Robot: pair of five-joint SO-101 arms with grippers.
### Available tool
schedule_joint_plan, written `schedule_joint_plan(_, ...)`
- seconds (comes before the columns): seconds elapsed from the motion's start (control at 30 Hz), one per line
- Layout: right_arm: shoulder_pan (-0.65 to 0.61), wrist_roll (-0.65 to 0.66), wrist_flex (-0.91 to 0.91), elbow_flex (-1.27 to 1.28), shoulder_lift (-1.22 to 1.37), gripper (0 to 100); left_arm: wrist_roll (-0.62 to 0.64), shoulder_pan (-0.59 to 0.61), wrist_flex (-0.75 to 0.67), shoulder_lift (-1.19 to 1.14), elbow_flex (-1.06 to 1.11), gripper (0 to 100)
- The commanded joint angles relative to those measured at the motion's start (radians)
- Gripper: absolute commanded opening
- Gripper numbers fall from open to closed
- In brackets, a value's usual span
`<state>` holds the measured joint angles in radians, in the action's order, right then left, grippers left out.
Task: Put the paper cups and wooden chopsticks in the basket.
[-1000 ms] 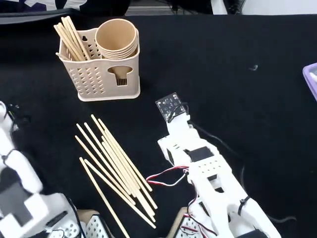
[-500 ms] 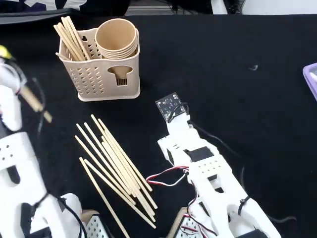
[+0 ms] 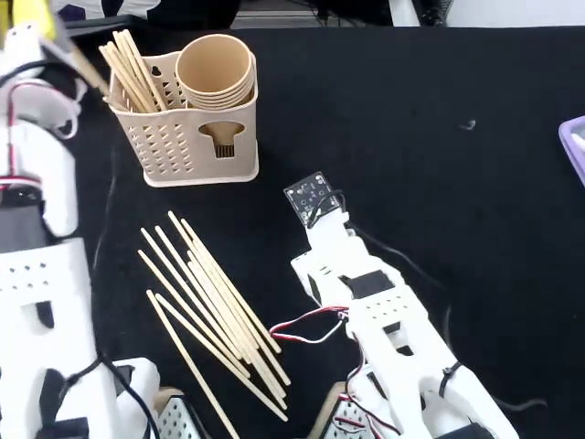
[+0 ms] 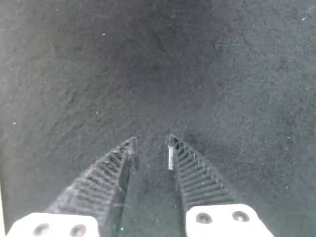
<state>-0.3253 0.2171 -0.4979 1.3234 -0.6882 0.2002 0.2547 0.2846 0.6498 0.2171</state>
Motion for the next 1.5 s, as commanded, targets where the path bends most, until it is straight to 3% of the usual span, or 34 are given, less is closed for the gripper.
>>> schedule_joint_plan(0.0, 0.011, 0.012, 0.029, -0.004, -0.030, 10.7, 0.005, -0.087, -0.092, -0.058, -0.058, 3)
schedule_joint_plan(0.2, 0.011, 0.014, 0.029, -0.005, -0.030, 10.7, 0.003, -0.110, -0.215, -0.212, -0.058, 3)
schedule_joint_plan(0.37, 0.011, 0.014, 0.029, -0.008, -0.030, 10.7, 0.003, -0.107, -0.215, -0.267, -0.047, 3)
schedule_joint_plan(0.6, 0.011, 0.014, 0.029, -0.008, -0.031, 10.7, 0.008, -0.110, 0.006, -0.269, -0.087, 15)
schedule_joint_plan(1.0, 0.006, 0.006, 0.017, -0.010, -0.033, 10.7, 0.003, -0.021, 0.189, -0.178, -0.111, 15)
schedule_joint_plan(1.23, -0.247, 0.005, -0.258, -0.157, -0.033, 10.7, 0.003, 0.186, 0.559, 0.014, 0.012, 15)
schedule_joint_plan(1.37, -0.390, 0.003, -0.273, -0.177, -0.025, 15.5, 0.003, 0.275, 0.666, 0.120, 0.217, 15)
schedule_joint_plan(1.47, -0.430, -0.009, -0.273, -0.176, -0.025, 23.0, 0.003, 0.306, 0.651, 0.199, 0.440, 15)
